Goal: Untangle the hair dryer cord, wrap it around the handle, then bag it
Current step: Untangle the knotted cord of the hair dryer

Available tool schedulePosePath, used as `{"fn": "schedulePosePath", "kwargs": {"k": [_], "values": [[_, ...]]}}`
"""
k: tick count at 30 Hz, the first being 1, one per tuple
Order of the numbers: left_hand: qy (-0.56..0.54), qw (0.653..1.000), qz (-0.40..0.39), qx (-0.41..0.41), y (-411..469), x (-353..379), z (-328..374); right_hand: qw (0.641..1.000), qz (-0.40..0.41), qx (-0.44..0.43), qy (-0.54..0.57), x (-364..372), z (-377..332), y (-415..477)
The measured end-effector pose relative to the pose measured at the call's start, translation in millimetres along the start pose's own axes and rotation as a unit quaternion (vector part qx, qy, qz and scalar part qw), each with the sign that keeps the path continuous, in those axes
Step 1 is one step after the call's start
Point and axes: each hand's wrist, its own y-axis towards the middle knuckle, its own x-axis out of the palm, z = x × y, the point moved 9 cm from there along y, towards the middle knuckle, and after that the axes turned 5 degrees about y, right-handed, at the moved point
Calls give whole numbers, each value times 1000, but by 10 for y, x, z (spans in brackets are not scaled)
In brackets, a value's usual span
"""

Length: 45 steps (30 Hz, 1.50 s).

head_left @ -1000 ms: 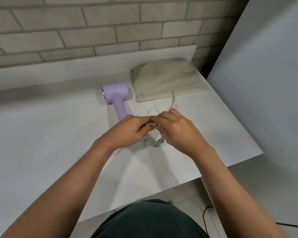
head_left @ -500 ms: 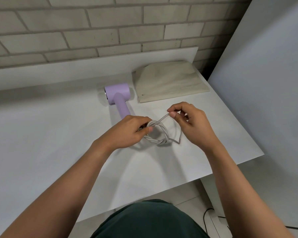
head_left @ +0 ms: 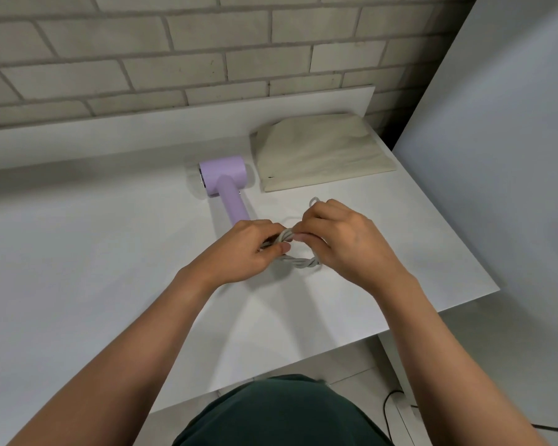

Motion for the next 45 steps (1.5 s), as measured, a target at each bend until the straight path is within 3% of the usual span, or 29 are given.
{"fn": "schedulePosePath", "kwargs": {"k": [4, 10, 14, 21, 30, 35, 42, 45], "values": [[-2, 1000, 17, 2, 5, -61, -12, 997, 44, 11, 70, -153, 79, -2], [19, 1000, 21, 7, 29, -134, 1, 970, 102, 99, 199, -239, 403, -91], [35, 999, 27, -16, 44, -115, -13, 975, 105, 113, 161, -186, 456, -125], [21, 999, 36, -14, 62, -122, 29, 997, 60, -6, -43, 0, -42, -57], [27, 999, 38, -12, -3, -47, -8, 999, 14, -14, -30, 12, -25, -84], [-1, 997, 72, -25, -27, -125, -120, 999, -1, 42, 22, -50, 256, -129], [-34, 996, 76, -30, 45, -154, -107, 992, 32, 65, 102, -102, 349, -49], [-33, 996, 69, -42, 59, -120, -130, 996, 69, 48, 43, -69, 295, -80]]}}
